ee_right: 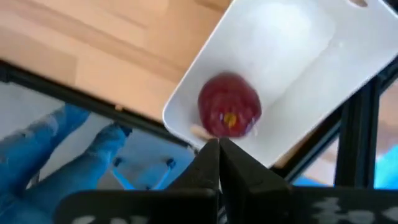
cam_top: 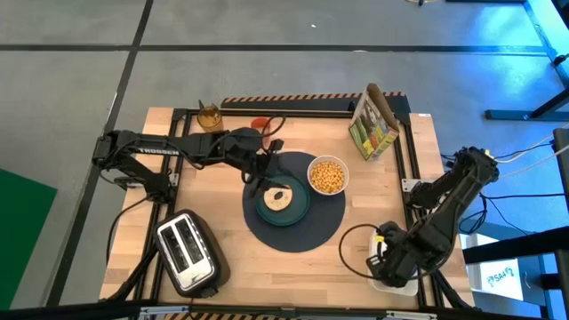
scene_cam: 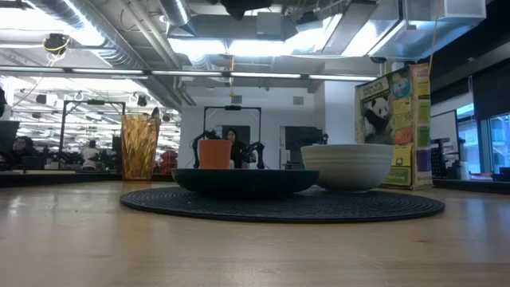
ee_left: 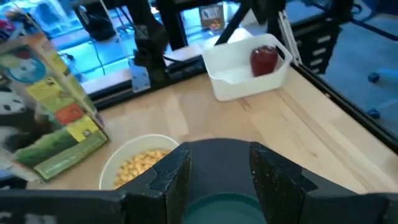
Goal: Arrange a breakfast setting
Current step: Put the red apple on the green plate to the right of the toasted bagel
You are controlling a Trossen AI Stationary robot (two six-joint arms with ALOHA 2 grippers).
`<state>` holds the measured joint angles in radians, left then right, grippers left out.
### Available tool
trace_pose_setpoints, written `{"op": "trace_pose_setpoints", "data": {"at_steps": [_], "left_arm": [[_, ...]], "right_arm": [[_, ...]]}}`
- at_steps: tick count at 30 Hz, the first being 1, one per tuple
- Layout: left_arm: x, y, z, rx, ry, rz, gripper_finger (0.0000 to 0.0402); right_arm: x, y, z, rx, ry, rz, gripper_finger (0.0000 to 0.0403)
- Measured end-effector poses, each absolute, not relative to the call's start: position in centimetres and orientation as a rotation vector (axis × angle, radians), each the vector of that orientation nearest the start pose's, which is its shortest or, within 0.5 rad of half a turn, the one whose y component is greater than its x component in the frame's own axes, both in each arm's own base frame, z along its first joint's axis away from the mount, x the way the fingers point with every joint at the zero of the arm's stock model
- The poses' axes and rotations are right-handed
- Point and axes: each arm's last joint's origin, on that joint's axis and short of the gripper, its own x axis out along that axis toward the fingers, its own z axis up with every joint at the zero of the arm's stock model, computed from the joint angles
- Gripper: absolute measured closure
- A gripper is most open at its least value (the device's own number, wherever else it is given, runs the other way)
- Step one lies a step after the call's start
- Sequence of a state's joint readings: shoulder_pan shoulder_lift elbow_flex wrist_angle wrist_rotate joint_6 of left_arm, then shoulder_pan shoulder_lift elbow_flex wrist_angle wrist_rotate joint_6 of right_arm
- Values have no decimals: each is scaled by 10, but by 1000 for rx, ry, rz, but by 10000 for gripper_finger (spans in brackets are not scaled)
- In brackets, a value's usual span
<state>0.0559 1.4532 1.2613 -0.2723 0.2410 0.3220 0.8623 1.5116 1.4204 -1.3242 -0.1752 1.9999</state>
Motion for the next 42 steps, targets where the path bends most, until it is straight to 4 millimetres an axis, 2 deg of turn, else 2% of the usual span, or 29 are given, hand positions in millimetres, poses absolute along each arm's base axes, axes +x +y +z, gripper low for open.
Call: {"op": "trace_pose_setpoints", "data": {"at_steps": [4, 11, 15, 19, 27, 31, 35, 42], "left_arm": [[327, 11, 335, 206, 430, -245, 245], [326, 6, 334, 121, 446, -254, 245], [325, 5, 331, 125, 487, -226, 245], [323, 6, 328, 123, 525, -212, 245], [322, 2, 326, 123, 547, -226, 245], [322, 2, 326, 125, 547, -226, 245], [322, 2, 326, 125, 547, -226, 245], [322, 2, 326, 126, 548, -221, 245]], "right_arm": [[173, 210, 286, 1038, 1539, -744, 364], [172, 211, 252, 1052, 1577, -738, 237], [170, 212, 239, 1075, 1658, -717, 209], [169, 213, 235, 1082, 1680, -707, 227], [169, 212, 235, 1075, 1691, -709, 321], [169, 212, 235, 1064, 1695, -695, 348], [169, 212, 235, 1063, 1696, -695, 348], [168, 211, 228, 1063, 1707, -697, 311]]}}
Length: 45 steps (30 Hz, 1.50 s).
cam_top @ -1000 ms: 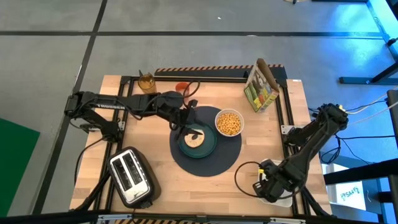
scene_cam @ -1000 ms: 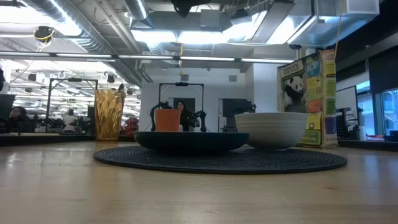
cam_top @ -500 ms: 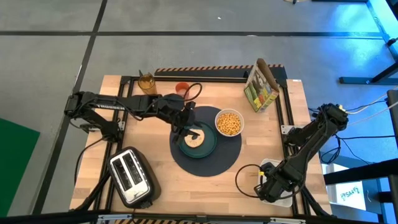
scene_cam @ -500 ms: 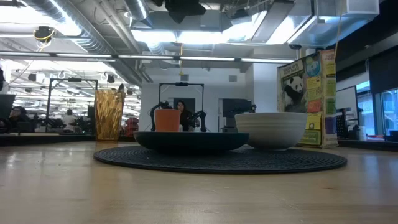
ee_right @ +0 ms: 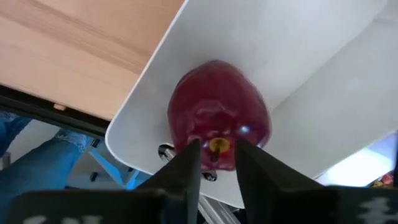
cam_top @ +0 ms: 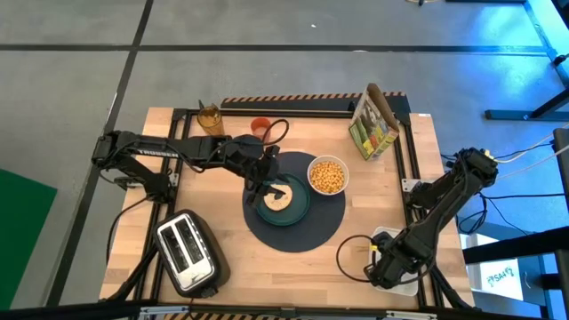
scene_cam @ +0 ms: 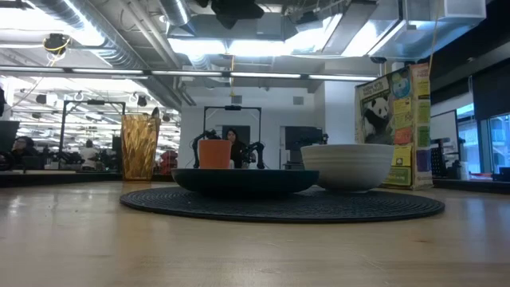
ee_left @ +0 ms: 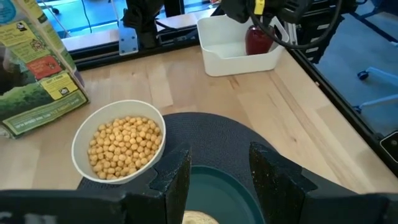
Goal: Arrange a breakfast setting
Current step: Put the red apple on the green plate to the right of the toasted bagel
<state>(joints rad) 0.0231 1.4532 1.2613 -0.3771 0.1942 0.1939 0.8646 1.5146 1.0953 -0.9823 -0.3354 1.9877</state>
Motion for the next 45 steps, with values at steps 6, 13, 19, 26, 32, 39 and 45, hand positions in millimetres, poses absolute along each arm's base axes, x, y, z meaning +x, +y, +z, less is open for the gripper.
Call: {"op": "trace_pose_setpoints", "data": {"at_steps": [6, 13, 19, 26, 32, 39, 45], "left_arm": [[322, 2, 326, 133, 553, -199, 245], [322, 4, 325, 141, 565, -171, 245], [321, 4, 324, 139, 572, -170, 245], [322, 3, 325, 137, 565, -178, 241], [323, 3, 328, 95, 536, -164, 192], [332, 2, 327, -35, 489, -163, 86], [347, -7, 317, -78, 467, -227, 19]], "right_arm": [[167, 213, 226, 1081, 1749, -668, 309], [167, 212, 225, 1068, 1732, -679, 371], [167, 212, 226, 1041, 1750, -635, 398], [170, 216, 257, 1025, 1793, -544, 401], [177, 201, 313, 996, 1715, -583, 402], [211, 156, 335, 939, 1504, -589, 402], [243, 117, 336, 884, 1351, -528, 402]]}}
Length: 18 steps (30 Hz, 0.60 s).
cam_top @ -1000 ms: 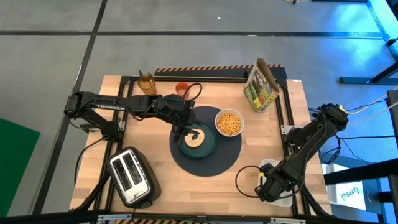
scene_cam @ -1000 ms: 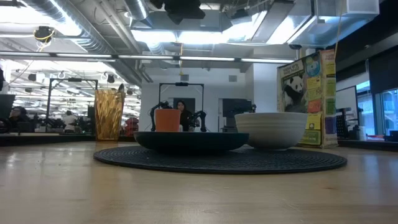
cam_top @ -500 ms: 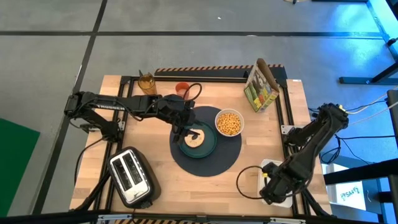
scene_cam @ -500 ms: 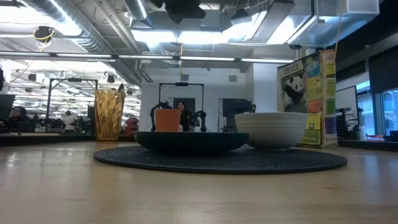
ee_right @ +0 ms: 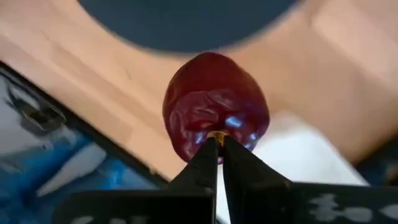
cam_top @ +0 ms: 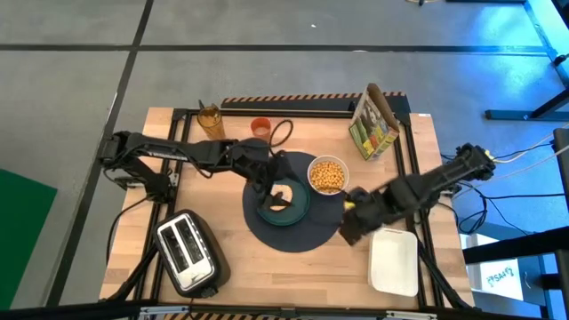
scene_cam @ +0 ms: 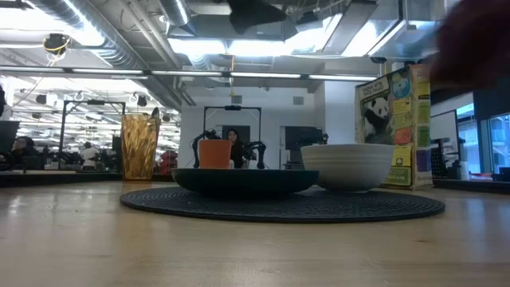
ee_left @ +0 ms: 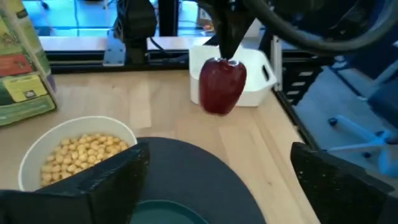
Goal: Arrange a breakfast setting
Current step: Put the red apple on the green plate to the right of the toasted bagel
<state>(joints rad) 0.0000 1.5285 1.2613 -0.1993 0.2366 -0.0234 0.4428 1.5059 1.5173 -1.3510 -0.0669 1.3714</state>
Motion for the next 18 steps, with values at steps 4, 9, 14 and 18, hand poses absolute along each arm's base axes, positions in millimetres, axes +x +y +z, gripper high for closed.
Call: {"op": "trace_pose_setpoints", "data": {"at_steps": [4, 9, 14, 18], "left_arm": [[356, -15, 311, -44, 443, -178, 3], [368, -17, 302, 2, 412, -9, 6], [373, -17, 298, 7, 406, 12, 6], [377, -20, 289, 43, 435, 2, 7]], "right_arm": [[256, 93, 336, 870, 1273, -538, 403], [269, 66, 338, 913, 1175, -588, 403], [279, 43, 340, 924, 1088, -616, 403], [290, 31, 343, 932, 999, -561, 403]]}}
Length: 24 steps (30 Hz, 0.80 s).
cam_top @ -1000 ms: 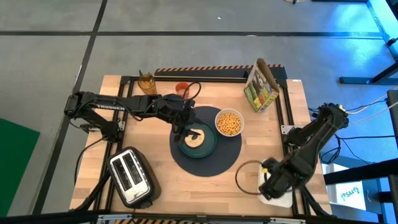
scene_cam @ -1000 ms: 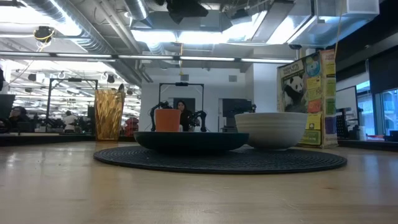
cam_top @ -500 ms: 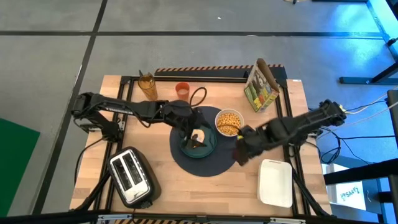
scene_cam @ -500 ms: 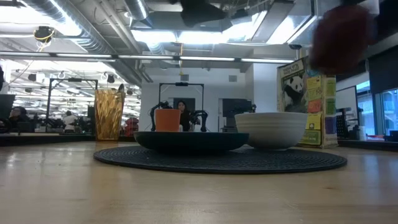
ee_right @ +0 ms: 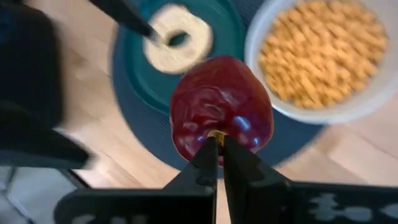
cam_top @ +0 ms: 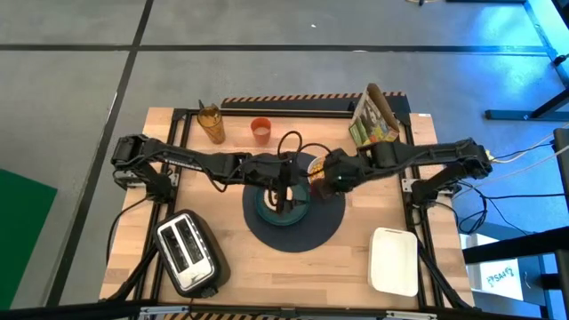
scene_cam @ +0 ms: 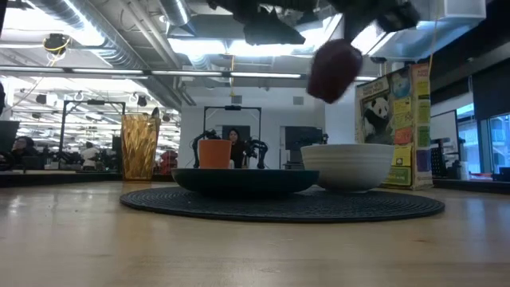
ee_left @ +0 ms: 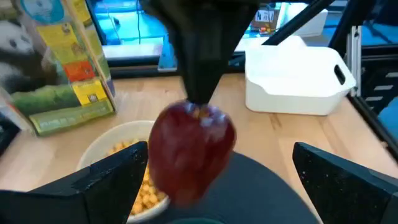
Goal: Arrange a breakfast setting
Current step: Put the red apple on the green plate to the right of the toasted bagel
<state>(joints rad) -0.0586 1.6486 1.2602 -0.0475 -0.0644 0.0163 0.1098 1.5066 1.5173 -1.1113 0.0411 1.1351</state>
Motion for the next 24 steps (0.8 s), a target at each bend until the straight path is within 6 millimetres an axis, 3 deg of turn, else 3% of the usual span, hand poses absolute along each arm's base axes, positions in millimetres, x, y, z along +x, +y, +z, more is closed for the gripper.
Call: {"op": "trace_pose_setpoints", "data": {"at_steps": [9, 24], "left_arm": [[388, -20, 268, 156, 482, 64, 7], [391, -13, 271, 159, 445, 118, 7]], "right_arm": [[301, 15, 349, 946, 898, -492, 403], [309, 15, 355, 914, 804, -421, 403]]}}
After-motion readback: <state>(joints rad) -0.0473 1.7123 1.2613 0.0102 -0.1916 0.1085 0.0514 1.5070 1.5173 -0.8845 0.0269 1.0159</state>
